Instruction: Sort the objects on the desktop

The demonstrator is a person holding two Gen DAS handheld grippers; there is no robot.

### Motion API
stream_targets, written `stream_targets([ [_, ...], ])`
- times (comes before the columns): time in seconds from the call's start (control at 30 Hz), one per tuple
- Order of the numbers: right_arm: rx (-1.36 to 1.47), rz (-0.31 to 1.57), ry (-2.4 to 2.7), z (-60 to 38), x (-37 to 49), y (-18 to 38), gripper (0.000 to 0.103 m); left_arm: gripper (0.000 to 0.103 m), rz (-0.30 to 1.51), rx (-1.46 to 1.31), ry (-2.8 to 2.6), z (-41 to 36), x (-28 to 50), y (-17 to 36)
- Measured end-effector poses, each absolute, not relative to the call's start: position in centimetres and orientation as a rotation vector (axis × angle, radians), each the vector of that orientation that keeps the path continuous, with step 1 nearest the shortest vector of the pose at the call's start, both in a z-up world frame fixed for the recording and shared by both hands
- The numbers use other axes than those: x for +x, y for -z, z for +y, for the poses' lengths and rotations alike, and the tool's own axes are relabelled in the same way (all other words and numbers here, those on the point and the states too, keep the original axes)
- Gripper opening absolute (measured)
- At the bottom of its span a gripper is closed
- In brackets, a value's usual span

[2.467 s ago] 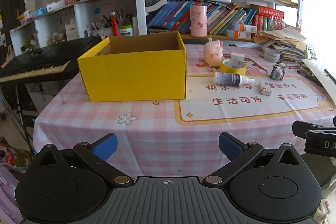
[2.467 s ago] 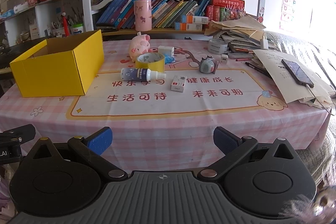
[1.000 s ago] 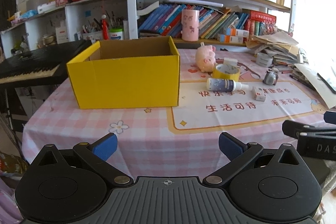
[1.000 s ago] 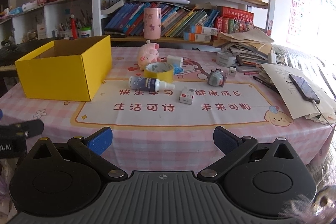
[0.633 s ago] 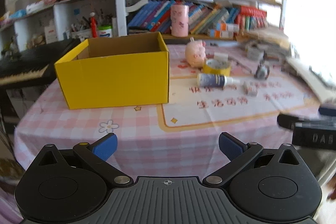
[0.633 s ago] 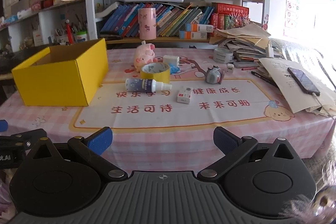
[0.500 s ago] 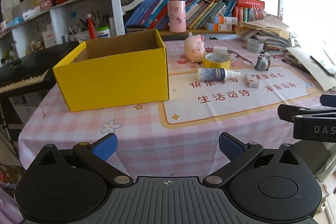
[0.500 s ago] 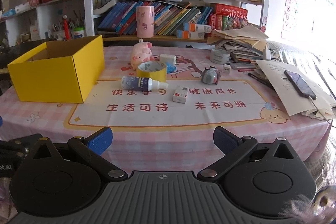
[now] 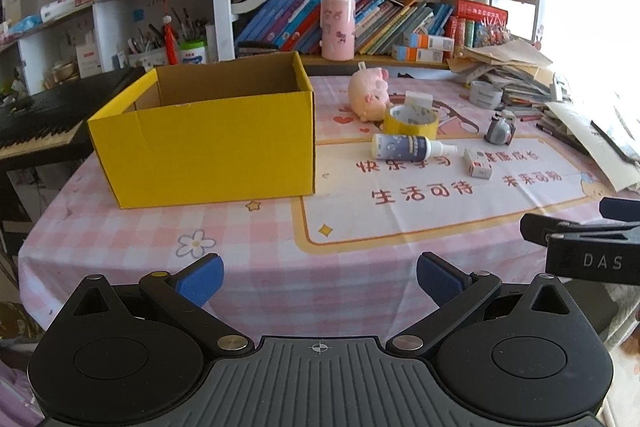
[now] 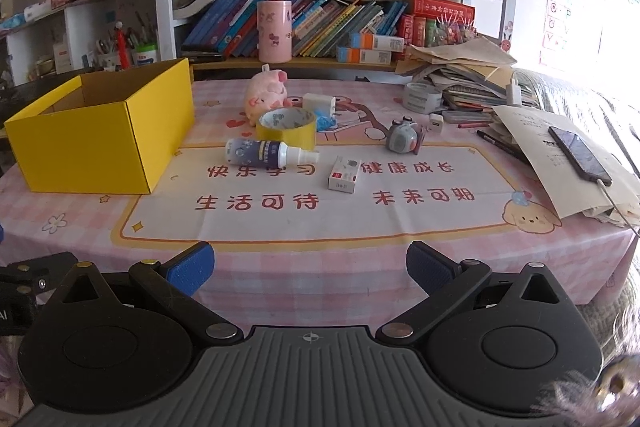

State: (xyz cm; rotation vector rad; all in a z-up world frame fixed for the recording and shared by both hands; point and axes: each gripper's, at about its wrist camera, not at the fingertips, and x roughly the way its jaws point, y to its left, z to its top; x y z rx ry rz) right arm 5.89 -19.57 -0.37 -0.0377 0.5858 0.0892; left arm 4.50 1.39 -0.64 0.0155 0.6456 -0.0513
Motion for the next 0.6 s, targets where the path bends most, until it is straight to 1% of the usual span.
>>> stream_targets([
  [0.6,-0.119,0.619,-0.143,-21.5,12.6,0.2,0.103,0.103,0.635,-0.048,0.018,-1.8,9.9,0.8],
])
